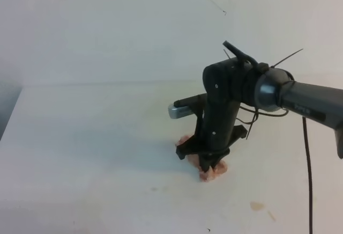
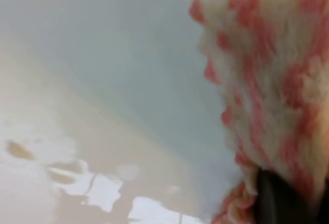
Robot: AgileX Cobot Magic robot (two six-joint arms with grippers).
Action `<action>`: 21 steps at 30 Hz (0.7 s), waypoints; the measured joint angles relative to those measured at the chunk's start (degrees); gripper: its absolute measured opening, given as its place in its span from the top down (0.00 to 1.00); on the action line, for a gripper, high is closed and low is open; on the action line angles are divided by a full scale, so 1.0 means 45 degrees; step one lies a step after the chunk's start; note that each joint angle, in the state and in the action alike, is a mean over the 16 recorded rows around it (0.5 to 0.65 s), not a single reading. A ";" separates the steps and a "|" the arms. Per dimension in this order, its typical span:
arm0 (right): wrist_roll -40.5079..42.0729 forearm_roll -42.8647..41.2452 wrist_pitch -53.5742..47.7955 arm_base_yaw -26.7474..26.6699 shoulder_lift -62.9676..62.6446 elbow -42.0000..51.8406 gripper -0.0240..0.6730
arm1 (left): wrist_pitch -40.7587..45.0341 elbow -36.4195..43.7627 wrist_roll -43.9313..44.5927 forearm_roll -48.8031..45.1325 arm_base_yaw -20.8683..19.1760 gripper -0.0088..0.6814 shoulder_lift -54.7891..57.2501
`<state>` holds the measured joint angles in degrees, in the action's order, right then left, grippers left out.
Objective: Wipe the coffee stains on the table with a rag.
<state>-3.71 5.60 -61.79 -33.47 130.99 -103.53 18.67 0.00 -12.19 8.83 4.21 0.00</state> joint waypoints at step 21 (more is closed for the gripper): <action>0.0085 0.0441 0.0471 0.2651 -0.1826 0.2171 0.93 | 0.0000 0.0000 0.0000 0.0000 0.0000 0.99 0.0000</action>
<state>-3.33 7.58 -59.67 -21.54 122.77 -93.77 18.67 0.00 -12.19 8.83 4.21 0.00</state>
